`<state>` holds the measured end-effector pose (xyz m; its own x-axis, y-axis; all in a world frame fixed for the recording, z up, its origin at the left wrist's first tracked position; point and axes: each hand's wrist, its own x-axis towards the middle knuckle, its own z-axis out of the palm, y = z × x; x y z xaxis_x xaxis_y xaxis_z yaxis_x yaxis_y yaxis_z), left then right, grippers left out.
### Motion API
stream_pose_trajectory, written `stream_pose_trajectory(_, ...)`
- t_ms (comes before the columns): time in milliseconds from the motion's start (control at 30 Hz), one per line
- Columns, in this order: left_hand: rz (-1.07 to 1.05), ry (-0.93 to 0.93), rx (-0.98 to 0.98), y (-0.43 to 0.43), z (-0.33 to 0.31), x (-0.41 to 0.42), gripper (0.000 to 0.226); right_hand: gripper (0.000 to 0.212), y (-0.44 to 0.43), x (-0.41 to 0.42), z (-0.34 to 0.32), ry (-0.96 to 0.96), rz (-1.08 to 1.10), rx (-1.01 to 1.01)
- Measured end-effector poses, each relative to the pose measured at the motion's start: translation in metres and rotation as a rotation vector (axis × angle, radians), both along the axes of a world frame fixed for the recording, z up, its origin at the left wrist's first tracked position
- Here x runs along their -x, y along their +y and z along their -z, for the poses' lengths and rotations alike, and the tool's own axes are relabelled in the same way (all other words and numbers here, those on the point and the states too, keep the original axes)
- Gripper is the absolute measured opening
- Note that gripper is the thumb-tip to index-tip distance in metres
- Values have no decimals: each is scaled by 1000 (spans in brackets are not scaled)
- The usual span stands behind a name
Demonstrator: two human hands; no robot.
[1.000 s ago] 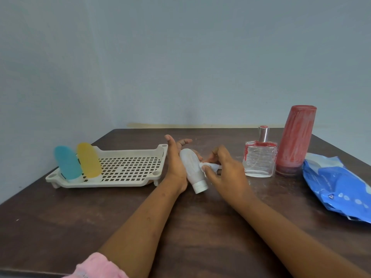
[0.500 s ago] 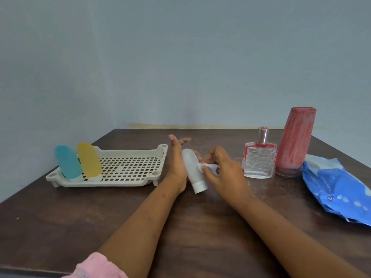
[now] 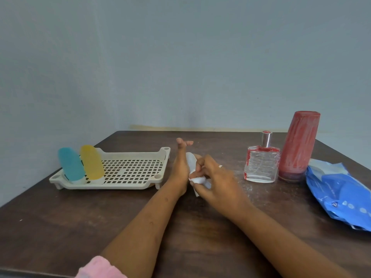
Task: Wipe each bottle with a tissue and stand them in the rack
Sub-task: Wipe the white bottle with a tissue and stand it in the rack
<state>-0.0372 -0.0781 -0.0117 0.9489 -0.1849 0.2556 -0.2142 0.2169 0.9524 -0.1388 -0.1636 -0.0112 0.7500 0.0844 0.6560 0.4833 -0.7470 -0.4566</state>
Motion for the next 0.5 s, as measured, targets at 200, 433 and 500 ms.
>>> stream_pose_trajectory(200,65,27,-57,2,-5,7,55,28,-2,-4,1,-9,70,7)
stream_pose_trajectory(433,207,52,48,3,-7,7,54,35,-14,-11,0,45,166,-212)
stream_pose_trajectory(500,225,55,62,3,-6,6,62,31,-18,-13,1,90,172,-232)
